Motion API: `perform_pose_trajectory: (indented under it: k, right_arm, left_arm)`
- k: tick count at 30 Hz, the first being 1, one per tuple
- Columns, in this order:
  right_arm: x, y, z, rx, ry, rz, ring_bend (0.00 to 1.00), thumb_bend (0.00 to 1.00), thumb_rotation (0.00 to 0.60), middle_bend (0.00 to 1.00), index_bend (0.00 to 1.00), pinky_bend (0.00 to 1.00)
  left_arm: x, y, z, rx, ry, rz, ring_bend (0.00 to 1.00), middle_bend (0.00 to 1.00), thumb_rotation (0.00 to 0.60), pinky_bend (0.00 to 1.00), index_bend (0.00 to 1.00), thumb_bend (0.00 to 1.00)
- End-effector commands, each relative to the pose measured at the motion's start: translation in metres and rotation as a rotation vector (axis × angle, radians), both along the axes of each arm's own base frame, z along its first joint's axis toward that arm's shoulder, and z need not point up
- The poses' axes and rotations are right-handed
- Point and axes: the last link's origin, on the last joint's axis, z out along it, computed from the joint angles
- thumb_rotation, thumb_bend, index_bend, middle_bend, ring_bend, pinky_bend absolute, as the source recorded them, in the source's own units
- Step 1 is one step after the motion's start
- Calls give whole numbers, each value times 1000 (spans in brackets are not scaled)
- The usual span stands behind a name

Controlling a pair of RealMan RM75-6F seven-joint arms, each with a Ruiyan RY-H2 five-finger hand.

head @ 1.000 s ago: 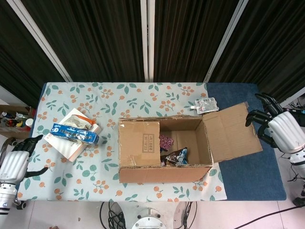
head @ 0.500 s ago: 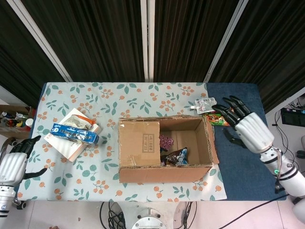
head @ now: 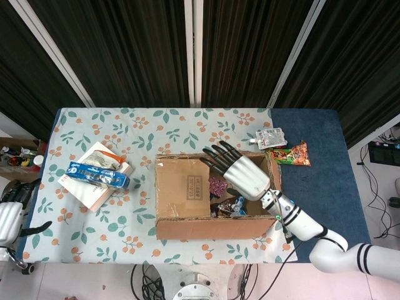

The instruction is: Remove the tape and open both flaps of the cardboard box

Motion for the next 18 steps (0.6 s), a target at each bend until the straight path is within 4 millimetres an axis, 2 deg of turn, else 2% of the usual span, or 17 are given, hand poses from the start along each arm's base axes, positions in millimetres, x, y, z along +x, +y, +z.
perform_pose_trajectory:
  k: [1,6,11,18]
  right_arm:
    - [9,-4,-16,9,21,8,0,0,600,0,0,0]
    - [18,-5,-34,22,58,27,0,0,600,0,0,0]
    - [32,-4,-46,15,4,59,0,0,600,0,0,0]
    - [45,-5,-47,-8,-96,105,0,14,600,0,0,0]
  left_arm:
    - [-3,0,0,0,-9,7,130,155,590,210,99,93]
    - [-9,1,1,3,-16,12,130,155,591,210,99,94]
    - [-13,1,2,10,-18,17,130,155,589,210,99,94]
    - [-16,1,6,18,-14,19,130,155,590,210,99,94]
